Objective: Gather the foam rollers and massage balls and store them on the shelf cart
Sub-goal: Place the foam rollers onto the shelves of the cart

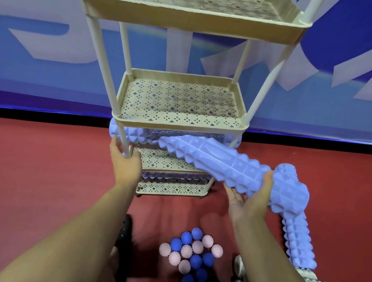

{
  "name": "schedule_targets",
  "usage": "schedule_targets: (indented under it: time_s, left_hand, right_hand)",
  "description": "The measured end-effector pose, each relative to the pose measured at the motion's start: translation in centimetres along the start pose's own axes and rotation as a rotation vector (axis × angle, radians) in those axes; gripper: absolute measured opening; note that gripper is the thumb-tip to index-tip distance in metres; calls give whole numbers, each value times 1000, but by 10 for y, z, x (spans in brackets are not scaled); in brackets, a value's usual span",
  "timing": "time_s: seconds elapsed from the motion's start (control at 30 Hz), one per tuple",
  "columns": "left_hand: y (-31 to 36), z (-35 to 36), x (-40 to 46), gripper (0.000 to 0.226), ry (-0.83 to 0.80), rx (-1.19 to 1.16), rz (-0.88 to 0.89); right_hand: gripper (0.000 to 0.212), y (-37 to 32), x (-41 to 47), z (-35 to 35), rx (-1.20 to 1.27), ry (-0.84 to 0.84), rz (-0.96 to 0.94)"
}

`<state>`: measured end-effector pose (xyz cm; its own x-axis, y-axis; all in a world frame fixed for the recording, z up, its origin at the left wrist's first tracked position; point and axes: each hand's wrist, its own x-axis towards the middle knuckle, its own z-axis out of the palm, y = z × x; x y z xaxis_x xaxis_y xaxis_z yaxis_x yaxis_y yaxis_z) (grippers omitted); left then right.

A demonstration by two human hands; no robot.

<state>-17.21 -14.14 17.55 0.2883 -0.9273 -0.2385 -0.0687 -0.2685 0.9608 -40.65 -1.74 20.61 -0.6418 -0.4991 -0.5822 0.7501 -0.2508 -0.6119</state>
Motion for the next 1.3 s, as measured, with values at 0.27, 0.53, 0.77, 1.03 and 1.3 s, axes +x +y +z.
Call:
schedule_targets:
  time_s: [0.27, 0.53, 0.77, 1.03, 1.3]
  left_hand:
    - [0, -26, 3, 69, -185, 110, 73]
    - [-7, -42, 18, 80, -295, 115, 105]
    - [21, -49, 50, 55, -219, -228, -92]
    - [44, -26, 56, 38, -274, -152, -153]
    - [47, -20, 57, 33, -247, -131, -174]
  right_hand:
    - [62, 26, 1, 17, -41, -48, 82]
    - [65, 48, 7, 37, -62, -83, 127]
    - [75, 32, 37, 34, -280, -66, 304]
    - [53, 8, 42, 33, -310, -74, 319]
    - [93, -4, 43, 26, -530, 60, 156]
